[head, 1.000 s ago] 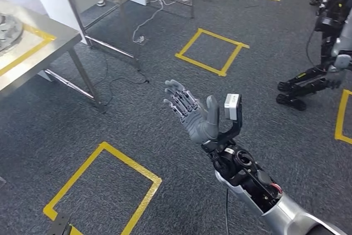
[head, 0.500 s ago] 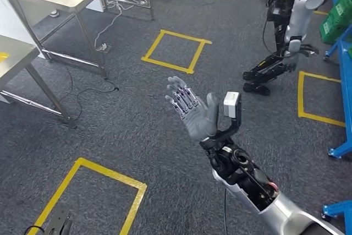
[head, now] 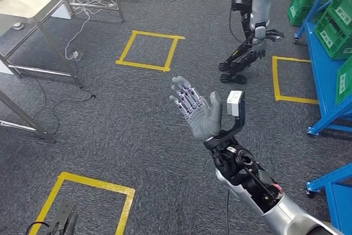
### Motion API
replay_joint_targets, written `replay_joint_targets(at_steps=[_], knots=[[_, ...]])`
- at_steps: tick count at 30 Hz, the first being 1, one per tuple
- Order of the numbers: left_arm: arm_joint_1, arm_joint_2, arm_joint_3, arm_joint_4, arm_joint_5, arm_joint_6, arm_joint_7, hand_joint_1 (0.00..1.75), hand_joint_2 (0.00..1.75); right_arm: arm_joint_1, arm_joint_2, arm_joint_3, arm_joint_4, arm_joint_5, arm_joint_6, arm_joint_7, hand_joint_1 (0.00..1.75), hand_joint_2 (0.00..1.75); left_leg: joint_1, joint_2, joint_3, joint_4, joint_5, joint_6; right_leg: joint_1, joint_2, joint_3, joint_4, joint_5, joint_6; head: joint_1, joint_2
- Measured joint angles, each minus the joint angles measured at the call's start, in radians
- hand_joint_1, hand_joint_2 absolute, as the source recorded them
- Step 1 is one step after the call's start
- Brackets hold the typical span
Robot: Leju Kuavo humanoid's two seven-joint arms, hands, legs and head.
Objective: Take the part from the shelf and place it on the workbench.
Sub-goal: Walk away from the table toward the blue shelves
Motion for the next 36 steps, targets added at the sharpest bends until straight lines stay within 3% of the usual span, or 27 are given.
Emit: replay_joint_targets(at_steps=[2,3,4,6,7,8,10,12,14,15,16,18,19,21,22,23,24,25,27,28,30,31,33,35,36], knots=[[-0.004,-0.002,0.000,0.000,0.000,-0.002,0.000,0.00,0.00,-0.001,0.000,0.000,-0.005,-0.002,-0.001,0.000,0.00,0.00,0.004,-0.054,-0.039,0.088,-0.054,-0.006,-0.003,0.019,0.000,-0.003,0.006,-0.012,-0.006,0.000],[-0.004,-0.002,0.000,0.000,-0.001,-0.002,0.001,0.00,0.00,-0.001,0.000,0.002,-0.007,-0.004,-0.002,0.001,0.00,0.00,0.004,-0.083,-0.072,0.159,-0.088,-0.007,-0.003,0.028,-0.002,-0.003,0.008,-0.016,-0.009,0.000],[-0.003,-0.002,0.000,0.000,-0.001,-0.003,0.003,0.00,0.00,-0.001,0.000,0.002,-0.007,-0.008,-0.005,0.003,0.00,0.00,0.003,-0.098,-0.111,0.239,-0.119,-0.006,-0.002,0.040,-0.004,-0.003,0.010,-0.019,-0.011,0.000],[0.001,-0.002,0.000,0.000,-0.001,-0.004,0.010,0.00,0.00,0.000,0.000,0.003,-0.007,-0.016,-0.011,0.005,0.00,0.00,0.002,-0.104,-0.155,0.316,-0.131,-0.002,0.002,0.066,-0.006,-0.003,0.012,-0.022,-0.012,0.000],[0.003,-0.002,0.000,0.000,-0.001,-0.004,0.013,0.00,0.00,0.000,0.000,0.003,-0.007,-0.019,-0.014,0.006,0.00,0.00,0.002,-0.106,-0.152,0.300,-0.110,0.001,0.004,0.080,-0.006,-0.002,0.013,-0.022,-0.012,0.000],[0.002,-0.002,0.000,0.000,-0.001,-0.004,0.014,0.00,0.00,0.000,0.000,0.003,-0.007,-0.022,-0.015,0.006,0.00,0.00,0.001,-0.112,-0.128,0.245,-0.076,0.007,0.005,0.093,-0.006,-0.002,0.013,-0.022,-0.012,0.000],[-0.002,-0.001,0.000,0.000,0.000,-0.004,0.015,0.00,0.00,0.002,0.000,0.003,-0.007,-0.026,-0.015,0.005,0.00,0.00,0.001,-0.151,-0.058,0.091,-0.008,0.022,0.006,0.119,-0.008,-0.001,0.015,-0.019,-0.013,0.000],[-0.006,0.002,0.000,0.000,-0.001,-0.003,0.015,0.00,0.00,0.008,0.000,0.003,-0.004,-0.025,-0.013,0.002,0.00,0.00,-0.001,-0.176,-0.019,0.004,0.016,0.028,0.005,0.142,-0.014,0.000,0.018,-0.010,-0.012,0.000],[-0.008,-0.001,0.000,0.000,-0.003,-0.003,0.015,0.00,0.00,0.015,0.000,0.003,0.001,-0.010,-0.004,-0.001,0.00,0.00,-0.003,-0.159,-0.016,-0.004,0.017,0.030,0.003,0.162,-0.022,-0.003,0.022,0.004,-0.013,0.000],[-0.010,-0.002,0.000,0.000,-0.004,-0.003,0.015,0.00,0.00,0.017,-0.001,0.003,0.005,0.003,0.003,-0.004,0.00,0.00,-0.001,-0.149,-0.014,-0.008,0.019,0.033,0.004,0.155,-0.027,0.000,0.020,0.010,-0.013,0.000],[-0.010,-0.006,0.000,0.000,-0.006,-0.003,0.014,0.00,0.00,0.016,-0.001,0.003,0.008,0.017,0.011,-0.006,0.00,0.00,0.001,-0.137,-0.012,-0.013,0.021,0.037,0.005,0.133,-0.037,0.015,0.010,0.015,-0.009,0.000],[-0.009,-0.008,0.000,-0.001,-0.009,-0.003,0.012,0.00,0.00,0.014,-0.002,0.005,0.014,0.039,0.022,-0.008,0.00,0.00,0.003,-0.113,-0.009,-0.019,0.023,0.045,0.004,0.064,-0.078,0.105,-0.042,0.023,0.001,0.000],[-0.007,-0.010,0.000,-0.001,-0.010,-0.003,0.011,0.00,0.00,0.014,-0.002,0.007,0.017,0.044,0.024,-0.006,0.00,0.00,0.002,-0.102,-0.008,-0.019,0.022,0.047,0.001,0.041,-0.108,0.172,-0.075,0.027,0.006,0.000],[-0.002,-0.010,0.000,-0.001,-0.010,-0.003,0.010,0.00,0.00,0.022,-0.002,0.012,0.025,0.045,0.023,-0.004,0.00,0.00,0.002,-0.079,-0.008,-0.018,0.021,0.048,-0.006,0.027,-0.162,0.292,-0.120,0.036,0.006,0.000],[0.000,-0.010,0.000,-0.001,-0.011,-0.002,0.008,0.00,0.00,0.027,-0.002,0.015,0.030,0.042,0.020,-0.005,0.00,0.00,0.002,-0.067,-0.008,-0.018,0.020,0.047,-0.009,0.025,-0.168,0.309,-0.119,0.039,0.007,0.000],[0.002,-0.011,0.000,-0.001,-0.011,-0.002,0.006,0.00,0.00,0.029,-0.002,0.017,0.036,0.038,0.017,-0.007,0.00,0.00,0.002,-0.055,-0.007,-0.018,0.018,0.045,-0.012,0.022,-0.155,0.287,-0.101,0.042,0.008,0.000],[0.003,-0.012,0.000,-0.001,-0.010,-0.002,0.004,0.00,0.00,0.030,-0.002,0.017,0.040,0.034,0.015,-0.010,0.00,0.00,0.003,-0.044,-0.005,-0.017,0.016,0.042,-0.014,0.015,-0.121,0.225,-0.067,0.042,0.010,0.000],[0.003,-0.013,0.000,-0.001,-0.010,-0.002,0.002,0.00,0.00,0.030,-0.002,0.018,0.042,0.029,0.011,-0.012,0.00,0.00,0.002,-0.034,-0.002,-0.016,0.013,0.038,-0.014,-0.001,-0.079,0.143,-0.036,0.042,0.012,0.000],[0.003,-0.014,0.000,-0.001,-0.010,-0.002,-0.001,0.00,0.00,0.029,-0.002,0.019,0.042,0.023,-0.002,-0.017,0.00,0.00,-0.003,-0.017,0.002,-0.014,0.009,0.029,-0.005,-0.037,-0.015,0.025,-0.004,0.033,0.014,0.000],[0.004,-0.014,0.000,-0.001,-0.009,-0.002,-0.002,0.00,0.00,0.031,-0.002,0.020,0.041,0.021,-0.015,-0.021,0.00,0.00,-0.006,-0.010,0.004,-0.013,0.007,0.024,-0.001,-0.046,-0.004,0.004,-0.003,0.027,0.012,0.000],[0.005,-0.014,0.000,-0.001,-0.008,-0.002,-0.002,0.00,0.00,0.043,-0.002,0.021,0.034,0.027,-0.050,-0.027,0.00,0.00,-0.008,0.006,0.006,-0.012,0.007,0.016,0.003,-0.030,-0.002,0.003,-0.003,0.013,0.004,0.000],[0.005,-0.015,0.000,-0.001,-0.007,-0.002,-0.002,0.00,0.00,0.052,-0.002,0.021,0.027,0.031,-0.068,-0.031,0.00,0.00,-0.005,0.004,0.008,-0.009,0.003,0.010,0.002,-0.019,-0.001,0.002,-0.001,0.007,0.002,0.000],[0.006,-0.016,0.000,-0.002,-0.007,-0.002,-0.003,0.00,0.00,0.065,-0.001,0.021,0.011,0.035,-0.091,-0.037,0.00,0.00,0.001,-0.035,-0.009,0.037,-0.032,-0.001,-0.001,0.002,0.001,-0.004,0.004,-0.006,-0.003,0.000],[0.011,-0.016,0.000,-0.002,-0.007,-0.001,-0.003,0.00,0.00,0.072,0.000,0.022,0.000,0.038,-0.096,-0.041,0.00,0.00,0.003,-0.086,-0.071,0.169,-0.099,-0.004,-0.003,0.024,0.000,-0.006,0.008,-0.015,-0.010,0.000],[0.015,-0.016,0.000,-0.002,-0.008,0.001,-0.003,0.00,0.00,0.077,0.000,0.022,-0.003,0.041,-0.096,-0.040,0.00,0.00,0.003,-0.097,-0.109,0.245,-0.128,-0.004,-0.002,0.037,-0.001,-0.006,0.010,-0.018,-0.012,0.000]])
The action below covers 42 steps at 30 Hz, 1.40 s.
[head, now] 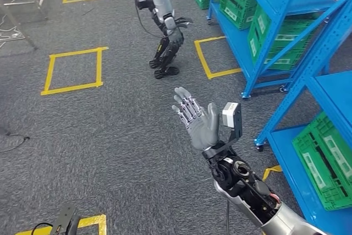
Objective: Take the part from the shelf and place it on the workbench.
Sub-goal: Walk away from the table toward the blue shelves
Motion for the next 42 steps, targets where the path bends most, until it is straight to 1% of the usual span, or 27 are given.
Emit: replay_joint_targets(at_steps=[1,2,4,6,8,11,13,15,16,17,18,20,22,23,24,27,29,30,31,33,34,35,36,38,39,40,42], knots=[[0.004,0.000,0.000,0.000,0.000,0.002,0.000,0.00,0.00,0.005,0.000,0.000,-0.001,0.004,0.000,0.000,0.00,0.00,0.000,-0.004,-0.028,0.051,-0.012,0.001,0.001,0.013,0.000,0.000,0.001,-0.001,-0.001,0.000],[0.007,0.000,0.000,0.000,0.000,0.004,0.000,0.00,0.00,0.009,0.000,0.001,-0.001,0.010,0.000,0.000,0.00,0.00,-0.001,-0.005,-0.039,0.066,-0.005,0.002,0.001,0.027,-0.001,0.000,0.001,-0.002,-0.001,0.000],[0.009,-0.001,0.000,0.000,0.000,0.005,-0.001,0.00,0.00,0.011,0.001,0.002,-0.005,0.022,0.002,0.001,0.00,0.00,0.000,-0.011,-0.007,-0.016,0.054,0.008,0.002,0.053,0.000,0.001,0.002,-0.001,-0.002,0.000],[0.006,-0.001,0.000,0.000,0.000,0.005,-0.002,0.00,0.00,0.011,0.002,0.003,-0.012,0.033,0.003,0.003,0.00,0.00,0.002,-0.049,0.062,-0.166,0.118,0.015,0.003,0.077,-0.003,0.005,0.003,0.004,-0.003,0.000],[0.005,0.000,0.000,0.000,0.000,0.005,-0.003,0.00,0.00,0.013,0.002,0.003,-0.021,0.041,0.004,0.006,0.00,0.00,0.001,-0.075,0.098,-0.244,0.137,0.019,0.002,0.099,-0.010,0.008,0.003,0.015,-0.001,0.000],[0.002,-0.003,0.000,0.000,-0.001,0.005,-0.003,0.00,0.00,0.019,0.002,0.003,-0.031,0.047,0.003,0.010,0.00,0.00,-0.001,-0.050,0.101,-0.253,0.138,0.028,-0.003,0.120,-0.021,0.008,0.005,0.034,-0.001,0.000],[0.000,-0.005,0.000,-0.001,-0.001,0.005,-0.003,0.00,0.00,0.021,0.002,0.002,-0.038,0.048,0.002,0.011,0.00,0.00,0.003,-0.029,0.105,-0.260,0.142,0.038,0.001,0.079,-0.048,0.058,-0.026,0.044,0.007,0.000],[0.002,-0.005,0.000,-0.001,-0.002,0.005,-0.003,0.00,0.00,0.022,0.002,0.002,-0.042,0.049,0.002,0.011,0.00,0.00,0.001,-0.004,0.108,-0.262,0.141,0.044,0.002,0.015,-0.111,0.196,-0.099,0.052,0.018,0.000],[0.005,-0.005,0.000,-0.001,-0.002,0.005,-0.003,0.00,0.00,0.023,0.002,0.002,-0.043,0.050,0.002,0.012,0.00,0.00,-0.001,0.010,0.108,-0.262,0.140,0.046,0.000,-0.003,-0.147,0.273,-0.133,0.055,0.021,0.000],[0.007,-0.005,0.000,-0.001,-0.002,0.005,-0.003,0.00,0.00,0.025,0.002,0.003,-0.043,0.051,0.001,0.012,0.00,0.00,-0.002,0.022,0.108,-0.261,0.139,0.046,-0.002,-0.009,-0.169,0.322,-0.148,0.057,0.020,0.000],[0.007,-0.005,0.000,-0.001,-0.002,0.005,-0.003,0.00,0.00,0.028,0.002,0.003,-0.043,0.052,-0.001,0.012,0.00,0.00,-0.002,0.033,0.109,-0.261,0.137,0.046,-0.003,-0.012,-0.173,0.334,-0.145,0.058,0.020,0.000],[0.006,-0.006,0.000,-0.001,-0.003,0.004,-0.002,0.00,0.00,0.031,0.002,0.002,-0.046,0.055,-0.004,0.013,0.00,0.00,-0.001,0.055,0.115,-0.261,0.133,0.041,-0.004,-0.024,-0.117,0.232,-0.086,0.056,0.023,0.000],[0.005,-0.007,0.000,-0.001,-0.004,0.004,-0.001,0.00,0.00,0.031,0.002,0.001,-0.051,0.056,-0.004,0.013,0.00,0.00,-0.003,0.075,0.124,-0.262,0.127,0.034,0.001,-0.061,-0.035,0.077,-0.030,0.047,0.026,0.000],[0.004,-0.008,0.000,-0.001,-0.004,0.003,-0.001,0.00,0.00,0.031,0.002,0.000,-0.054,0.057,-0.004,0.014,0.00,0.00,-0.005,0.083,0.127,-0.262,0.125,0.029,0.005,-0.077,-0.011,0.030,-0.018,0.042,0.025,0.000],[0.003,-0.008,0.000,-0.001,-0.004,0.003,0.000,0.00,0.00,0.032,0.002,0.000,-0.056,0.057,-0.004,0.014,0.00,0.00,-0.007,0.091,0.130,-0.262,0.124,0.024,0.008,-0.085,0.000,0.010,-0.016,0.035,0.024,0.000],[0.000,-0.010,0.000,-0.002,-0.006,0.002,0.003,0.00,0.00,0.034,0.002,-0.001,-0.062,0.058,-0.005,0.015,0.00,0.00,-0.007,0.113,0.134,-0.263,0.121,0.009,0.010,-0.057,0.002,0.010,-0.012,0.017,0.016,0.000],[-0.005,-0.011,0.000,-0.003,-0.005,0.002,0.004,0.00,0.00,0.030,0.003,-0.004,-0.066,0.058,-0.005,0.015,0.00,0.00,-0.003,0.090,0.130,-0.248,0.104,-0.001,0.007,-0.039,0.004,0.005,-0.007,0.006,0.012,0.000],[-0.007,-0.011,0.000,-0.004,-0.003,0.001,0.004,0.00,0.00,0.024,0.003,-0.005,-0.066,0.058,-0.004,0.017,0.00,0.00,-0.001,0.061,0.111,-0.203,0.078,-0.003,0.005,-0.030,0.004,0.002,-0.004,0.001,0.009,0.000],[-0.008,-0.009,0.000,-0.004,0.000,-0.001,0.005,0.00,0.00,0.016,0.005,-0.005,-0.064,0.058,-0.003,0.019,0.00,0.00,-0.001,0.031,0.078,-0.135,0.046,-0.004,0.006,-0.019,0.003,0.001,-0.002,-0.003,0.006,0.000],[-0.008,-0.003,0.000,-0.004,0.006,-0.007,0.007,0.00,0.00,0.000,0.011,-0.002,-0.051,0.058,-0.002,0.022,0.00,0.00,-0.002,-0.003,-0.004,0.020,-0.013,-0.003,0.008,0.008,-0.002,0.001,0.001,-0.010,0.001,0.000],[-0.007,-0.001,0.000,-0.004,0.008,-0.009,0.009,0.00,0.00,-0.006,0.013,-0.001,-0.044,0.057,-0.001,0.022,0.00,0.00,-0.003,-0.005,-0.028,0.057,-0.016,-0.001,0.010,0.022,-0.002,0.002,0.002,-0.012,-0.001,0.000],[-0.007,0.001,0.000,-0.004,0.010,-0.011,0.012,0.00,0.00,-0.011,0.015,-0.001,-0.037,0.056,0.001,0.021,0.00,0.00,-0.005,-0.007,-0.033,0.051,0.002,0.003,0.012,0.035,-0.003,0.002,0.003,-0.012,-0.002,0.000],[-0.009,0.002,0.000,-0.003,0.012,-0.012,0.015,0.00,0.00,-0.014,0.017,0.000,-0.031,0.055,0.002,0.020,0.00,0.00,-0.007,-0.011,-0.019,0.008,0.037,0.008,0.015,0.048,-0.002,0.002,0.003,-0.013,-0.002,0.000],[-0.012,0.006,0.000,-0.003,0.015,-0.012,0.020,0.00,0.00,-0.022,0.021,0.001,-0.022,0.053,0.006,0.016,0.00,0.00,-0.010,-0.047,0.048,-0.146,0.116,0.025,0.018,0.070,-0.002,0.002,0.004,-0.012,-0.002,0.000],[-0.013,0.009,0.000,-0.003,0.016,-0.010,0.021,0.00,0.00,-0.026,0.023,0.002,-0.017,0.053,0.008,0.015,0.00,0.00,-0.010,-0.064,0.075,-0.208,0.138,0.030,0.018,0.081,-0.004,0.003,0.004,-0.010,-0.002,0.000],[-0.015,0.012,0.000,-0.003,0.017,-0.008,0.022,0.00,0.00,-0.029,0.024,0.002,-0.013,0.052,0.010,0.014,0.00,0.00,-0.011,-0.077,0.092,-0.246,0.146,0.034,0.016,0.091,-0.007,0.004,0.004,-0.006,-0.001,0.000],[-0.017,0.013,0.000,-0.003,0.018,-0.004,0.022,0.00,0.00,-0.031,0.025,0.004,-0.005,0.051,0.014,0.012,0.00,0.00,-0.014,-0.071,0.097,-0.262,0.143,0.034,0.011,0.109,-0.013,0.004,0.007,0.004,-0.002,0.000]])
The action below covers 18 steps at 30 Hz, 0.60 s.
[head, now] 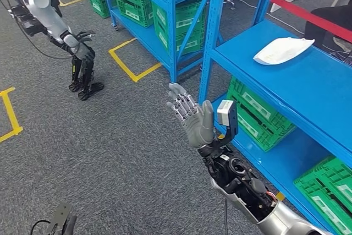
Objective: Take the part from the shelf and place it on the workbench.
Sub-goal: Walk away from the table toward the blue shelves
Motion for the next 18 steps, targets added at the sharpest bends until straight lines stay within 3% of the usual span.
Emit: replay_joint_targets(at_steps=[2,3,5,7,8,9,11,12,13,15,17,18], knots=[[-0.003,-0.002,0.000,0.000,0.000,0.001,0.000,0.00,0.00,0.000,0.000,0.001,0.006,-0.001,0.004,-0.001,0.00,0.00,0.005,0.021,0.007,-0.010,0.003,0.004,0.000,-0.012,-0.008,0.009,-0.005,0.011,0.000,0.000],[-0.004,-0.004,0.000,0.000,0.000,0.001,0.000,0.00,0.00,-0.004,0.000,0.001,0.010,-0.001,0.006,-0.002,0.00,0.00,0.007,0.033,0.011,-0.016,0.004,0.008,0.001,-0.038,-0.022,0.037,-0.023,0.016,0.004,0.000],[-0.003,-0.005,0.000,0.000,0.000,0.001,0.000,0.00,0.00,-0.011,0.000,0.001,0.017,-0.001,0.010,-0.003,0.00,0.00,0.009,0.058,0.019,-0.021,0.003,0.013,-0.001,-0.097,-0.079,0.157,-0.084,0.027,0.011,0.000],[0.000,-0.006,0.000,0.000,0.000,0.001,0.000,0.00,0.00,-0.013,0.000,0.003,0.026,-0.001,0.011,-0.004,0.00,0.00,0.009,0.083,0.022,-0.020,-0.001,0.013,-0.012,-0.117,-0.145,0.290,-0.133,0.039,0.015,0.000],[0.000,-0.006,0.000,0.000,0.000,0.001,0.000,0.00,0.00,-0.013,0.000,0.004,0.031,-0.001,0.011,-0.003,0.00,0.00,0.011,0.095,0.023,-0.019,-0.003,0.011,-0.018,-0.120,-0.158,0.313,-0.131,0.044,0.016,0.000],[0.000,-0.007,0.000,0.000,0.000,0.001,0.000,0.00,0.00,-0.013,0.000,0.005,0.036,-0.001,0.012,-0.003,0.00,0.00,0.012,0.106,0.026,-0.018,-0.007,0.008,-0.023,-0.124,-0.151,0.297,-0.111,0.049,0.017,0.000],[0.000,-0.008,0.000,0.000,0.000,0.001,0.000,0.00,0.00,-0.013,0.000,0.006,0.041,-0.001,0.012,-0.003,0.00,0.00,0.017,0.126,0.035,-0.013,-0.017,-0.002,-0.029,-0.145,-0.086,0.165,-0.040,0.057,0.018,0.000],[0.000,-0.008,0.000,0.000,0.000,0.001,0.000,0.00,0.00,-0.014,0.000,0.006,0.043,-0.001,0.012,-0.003,0.00,0.00,0.018,0.135,0.039,-0.010,-0.023,-0.008,-0.027,-0.165,-0.051,0.097,-0.018,0.058,0.020,0.000],[-0.001,-0.007,0.000,0.000,0.000,0.001,0.000,0.00,0.00,-0.015,0.000,0.006,0.044,-0.001,0.012,-0.004,0.00,0.00,0.017,0.143,0.042,-0.006,-0.028,-0.014,-0.024,-0.179,-0.024,0.046,-0.005,0.054,0.020,0.000],[-0.002,-0.005,0.000,0.000,0.000,0.001,0.000,0.00,0.00,-0.015,0.000,0.006,0.048,0.000,0.012,-0.004,0.00,0.00,0.014,0.159,0.044,-0.002,-0.032,-0.026,-0.015,-0.182,-0.010,0.023,-0.011,0.038,0.017,0.000],[-0.004,-0.006,0.000,0.000,0.000,0.001,-0.001,0.00,0.00,-0.014,0.001,0.006,0.052,0.001,0.012,-0.002,0.00,0.00,0.016,0.173,0.046,-0.001,-0.036,-0.037,-0.013,-0.157,-0.012,0.024,-0.009,0.019,0.013,0.000],[-0.005,-0.007,0.000,0.000,0.000,0.001,-0.001,0.00,0.00,-0.015,0.001,0.006,0.053,0.002,0.012,-0.001,0.00,0.00,0.019,0.161,0.044,0.007,-0.046,-0.042,-0.013,-0.147,-0.012,0.023,-0.008,0.013,0.010,0.000]])
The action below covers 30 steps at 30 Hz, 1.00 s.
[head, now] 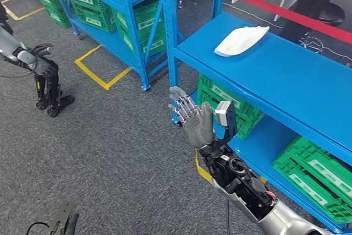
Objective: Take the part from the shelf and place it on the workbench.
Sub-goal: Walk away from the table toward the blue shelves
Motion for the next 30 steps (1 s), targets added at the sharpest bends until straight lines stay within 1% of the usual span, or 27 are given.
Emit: replay_joint_targets(at_steps=[1,3,4,5,6,7,8,9,10,12,13,14,15,16,17,18,19,20,21,22,23,24,25,26,27,28,30], knots=[[-0.001,-0.001,0.000,0.000,0.000,0.000,0.000,0.00,0.00,-0.001,0.001,0.000,0.001,0.002,0.000,0.002,0.00,0.00,0.002,-0.022,-0.012,0.028,-0.019,-0.003,-0.001,0.010,0.000,-0.001,0.002,-0.006,-0.002,0.000],[0.000,-0.001,0.000,0.000,0.000,0.000,0.000,0.00,0.00,-0.002,0.003,0.000,0.003,0.005,0.000,0.005,0.00,0.00,0.002,-0.075,-0.074,0.156,-0.082,-0.002,0.000,0.029,-0.001,-0.002,0.004,-0.016,-0.008,0.000],[0.003,-0.001,0.000,0.000,0.000,0.000,0.000,0.00,0.00,-0.001,0.004,0.000,0.005,0.007,0.000,0.007,0.00,0.00,0.000,-0.087,-0.115,0.233,-0.111,0.000,0.002,0.041,-0.002,-0.002,0.005,-0.020,-0.010,0.000],[0.007,0.000,0.000,0.000,0.000,0.000,0.000,0.00,0.00,0.000,0.005,0.000,0.007,0.008,0.000,0.008,0.00,0.00,-0.002,-0.092,-0.150,0.292,-0.125,0.004,0.005,0.054,-0.003,-0.002,0.005,-0.023,-0.010,0.000],[0.010,0.000,0.000,0.000,0.000,0.000,0.000,0.00,0.00,0.000,0.005,0.000,0.009,0.008,0.000,0.008,0.00,0.00,-0.005,-0.094,-0.168,0.312,-0.119,0.008,0.007,0.068,-0.003,-0.002,0.006,-0.024,-0.011,0.000],[0.012,0.000,0.000,0.000,0.000,0.000,0.000,0.00,0.00,0.001,0.005,0.000,0.011,0.008,0.000,0.008,0.00,0.00,-0.008,-0.097,-0.167,0.293,-0.094,0.015,0.010,0.082,-0.003,-0.002,0.007,-0.025,-0.010,0.000],[0.012,0.000,0.000,0.000,0.000,0.000,0.000,0.00,0.00,0.001,0.005,0.000,0.012,0.009,0.000,0.008,0.00,0.00,-0.010,-0.102,-0.151,0.244,-0.059,0.022,0.012,0.094,-0.002,-0.002,0.007,-0.026,-0.010,0.000],[0.011,0.000,0.000,0.000,0.000,0.000,0.000,0.00,0.00,0.001,0.006,0.000,0.012,0.009,0.000,0.008,0.00,0.00,-0.013,-0.117,-0.121,0.173,-0.018,0.031,0.013,0.106,-0.001,-0.002,0.008,-0.026,-0.010,0.000],[0.009,0.002,0.000,0.000,0.000,0.000,0.000,0.00,0.00,0.001,0.006,0.000,0.012,0.009,0.000,0.008,0.00,0.00,-0.015,-0.140,-0.091,0.105,0.010,0.039,0.014,0.116,-0.002,-0.001,0.008,-0.025,-0.010,0.000],[0.006,0.005,0.000,0.000,0.000,0.000,0.000,0.00,0.00,0.001,0.007,0.000,0.012,0.009,0.000,0.008,0.00,0.00,-0.019,-0.168,-0.055,0.023,0.034,0.047,0.013,0.138,-0.006,-0.001,0.010,-0.020,-0.011,0.000],[0.005,0.006,0.000,0.000,0.000,0.000,0.000,0.00,0.00,0.001,0.007,0.000,0.013,0.010,0.000,0.008,0.00,0.00,-0.021,-0.167,-0.051,0.013,0.032,0.047,0.012,0.149,-0.009,-0.002,0.012,-0.015,-0.011,0.000],[0.003,0.006,0.000,0.000,0.000,0.000,0.000,0.00,0.00,0.001,0.007,0.000,0.013,0.010,0.000,0.008,0.00,0.00,-0.022,-0.156,-0.049,0.010,0.033,0.047,0.009,0.159,-0.011,-0.003,0.014,-0.009,-0.011,0.000],[0.002,0.005,0.000,0.000,0.000,0.000,0.000,0.00,0.00,0.002,0.007,0.000,0.013,0.010,0.000,0.008,0.00,0.00,-0.020,-0.145,-0.046,0.004,0.036,0.049,0.008,0.162,-0.015,-0.003,0.014,-0.005,-0.011,0.000],[0.001,0.004,0.000,0.000,0.000,0.000,0.000,0.00,0.00,0.002,0.007,-0.001,0.013,0.010,0.000,0.008,0.00,0.00,-0.018,-0.134,-0.042,-0.003,0.038,0.051,0.010,0.144,-0.022,0.007,0.006,0.000,-0.009,0.000],[0.000,0.003,0.000,0.000,0.000,0.000,0.000,0.00,0.00,0.001,0.007,-0.002,0.013,0.010,0.000,0.008,0.00,0.00,-0.015,-0.122,-0.038,-0.009,0.041,0.054,0.012,0.116,-0.036,0.036,-0.013,0.004,-0.006,0.000],[0.000,0.002,0.000,0.000,0.000,0.000,0.000,0.00,0.00,0.001,0.007,-0.002,0.013,0.010,0.000,0.008,0.00,0.00,-0.013,-0.109,-0.035,-0.014,0.042,0.056,0.013,0.082,-0.059,0.085,-0.043,0.008,-0.003,0.000],[0.001,0.002,0.000,0.000,0.000,0.000,-0.001,0.00,0.00,0.001,0.007,-0.002,0.013,0.010,0.000,0.008,0.00,0.00,-0.014,-0.098,-0.033,-0.015,0.042,0.058,0.012,0.051,-0.089,0.153,-0.078,0.012,0.000,0.000],[0.003,0.002,0.000,0.000,0.000,0.000,-0.001,0.00,0.00,0.001,0.007,-0.002,0.014,0.010,-0.001,0.008,0.00,0.00,-0.015,-0.084,-0.033,-0.014,0.040,0.059,0.008,0.038,-0.121,0.223,-0.108,0.018,0.002,0.000],[0.005,0.002,0.000,0.000,0.000,0.000,-0.001,0.00,0.00,0.002,0.007,-0.002,0.016,0.010,-0.001,0.008,0.00,0.00,-0.015,-0.071,-0.033,-0.014,0.040,0.059,0.003,0.031,-0.142,0.273,-0.124,0.023,0.002,0.000],[0.007,0.001,0.000,0.000,0.000,0.000,-0.001,0.00,0.00,0.003,0.007,-0.001,0.018,0.010,-0.001,0.009,0.00,0.00,-0.015,-0.058,-0.033,-0.014,0.038,0.057,-0.002,0.028,-0.147,0.289,-0.122,0.028,0.003,0.000],[0.007,0.001,0.000,0.000,0.000,0.000,-0.001,0.00,0.00,0.004,0.007,-0.001,0.020,0.010,-0.001,0.009,0.00,0.00,-0.014,-0.046,-0.032,-0.013,0.036,0.055,-0.007,0.023,-0.131,0.262,-0.101,0.033,0.004,0.000],[0.007,0.000,0.000,0.000,0.000,0.000,-0.001,0.00,0.00,0.004,0.007,-0.001,0.020,0.010,-0.001,0.009,0.00,0.00,-0.013,-0.035,-0.030,-0.011,0.034,0.051,-0.010,0.012,-0.096,0.200,-0.069,0.036,0.005,0.000],[0.007,0.000,0.000,0.000,0.000,0.000,-0.001,0.00,0.00,0.003,0.007,-0.002,0.020,0.010,-0.001,0.009,0.00,0.00,-0.012,-0.025,-0.028,-0.009,0.030,0.046,-0.010,-0.010,-0.056,0.126,-0.046,0.038,0.006,0.000],[0.007,0.000,0.000,0.000,0.001,0.001,-0.001,0.00,0.00,0.003,0.007,-0.002,0.020,0.010,0.000,0.009,0.00,0.00,-0.014,-0.016,-0.027,-0.004,0.026,0.040,-0.007,-0.032,-0.021,0.063,-0.028,0.037,0.008,0.000],[0.007,0.001,0.000,0.000,0.001,0.001,-0.001,0.00,0.00,0.003,0.008,-0.002,0.020,0.011,0.000,0.009,0.00,0.00,-0.017,-0.008,-0.028,0.000,0.023,0.034,-0.003,-0.046,0.001,0.024,-0.020,0.031,0.009,0.000],[0.007,0.002,0.000,0.000,0.001,0.002,-0.002,0.00,0.00,0.004,0.009,-0.002,0.020,0.011,0.001,0.009,0.00,0.00,-0.019,0.001,-0.028,0.002,0.021,0.029,0.001,-0.051,0.008,0.009,-0.022,0.023,0.007,0.000],[0.007,0.002,0.000,0.000,0.001,0.002,-0.002,0.00,0.00,0.006,0.010,-0.003,0.020,0.011,0.002,0.009,0.00,0.00,-0.020,0.021,-0.026,0.004,0.021,0.023,0.004,-0.028,0.005,0.009,-0.019,0.005,0.002,0.000]])
